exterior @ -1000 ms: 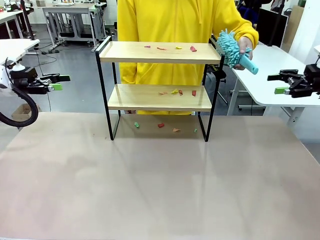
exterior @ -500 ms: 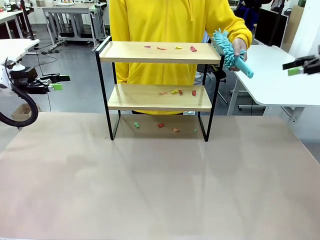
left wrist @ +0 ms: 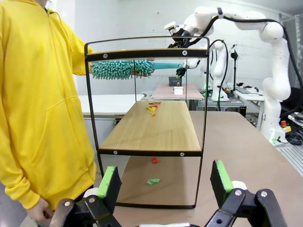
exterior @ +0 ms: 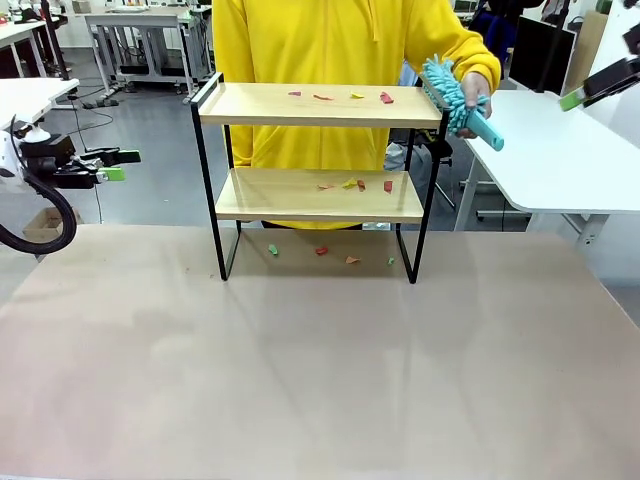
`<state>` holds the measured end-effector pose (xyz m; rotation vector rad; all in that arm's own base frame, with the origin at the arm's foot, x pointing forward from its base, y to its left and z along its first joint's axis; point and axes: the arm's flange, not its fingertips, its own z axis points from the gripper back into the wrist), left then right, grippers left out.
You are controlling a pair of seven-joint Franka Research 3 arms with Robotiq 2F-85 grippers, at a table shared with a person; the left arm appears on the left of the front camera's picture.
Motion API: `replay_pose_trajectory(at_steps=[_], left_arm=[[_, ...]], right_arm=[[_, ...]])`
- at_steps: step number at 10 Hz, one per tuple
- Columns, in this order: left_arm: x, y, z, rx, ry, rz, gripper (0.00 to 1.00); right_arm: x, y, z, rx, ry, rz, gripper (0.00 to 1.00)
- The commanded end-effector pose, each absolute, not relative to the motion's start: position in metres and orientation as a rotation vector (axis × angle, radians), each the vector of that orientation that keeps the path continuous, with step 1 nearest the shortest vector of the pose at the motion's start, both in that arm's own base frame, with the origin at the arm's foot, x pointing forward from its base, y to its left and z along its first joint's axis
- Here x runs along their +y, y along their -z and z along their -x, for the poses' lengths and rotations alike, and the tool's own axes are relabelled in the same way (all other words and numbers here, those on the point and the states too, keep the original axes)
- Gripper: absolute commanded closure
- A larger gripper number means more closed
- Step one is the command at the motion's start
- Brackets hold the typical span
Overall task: Clean the shelf.
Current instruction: Pick up the Duster handed by the human.
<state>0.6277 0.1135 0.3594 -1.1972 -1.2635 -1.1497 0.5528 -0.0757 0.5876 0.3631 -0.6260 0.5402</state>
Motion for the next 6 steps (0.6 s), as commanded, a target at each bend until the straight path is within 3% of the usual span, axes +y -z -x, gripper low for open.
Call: replay_pose_trajectory(at_steps=[1,6], left_arm=[[0.114,-0.361,-0.628,-1.274,1.158,1.188,0.0],[0.114,-0.361,-0.628,-1.274,1.158,1.188,0.0]], right_arm=[[-0.056,-0.574,-0.544,-0.588,-0.5,-0.355,0.0],[-0.071,-0.583,-0.551,-0.604,-0.516,-0.346,0.0]])
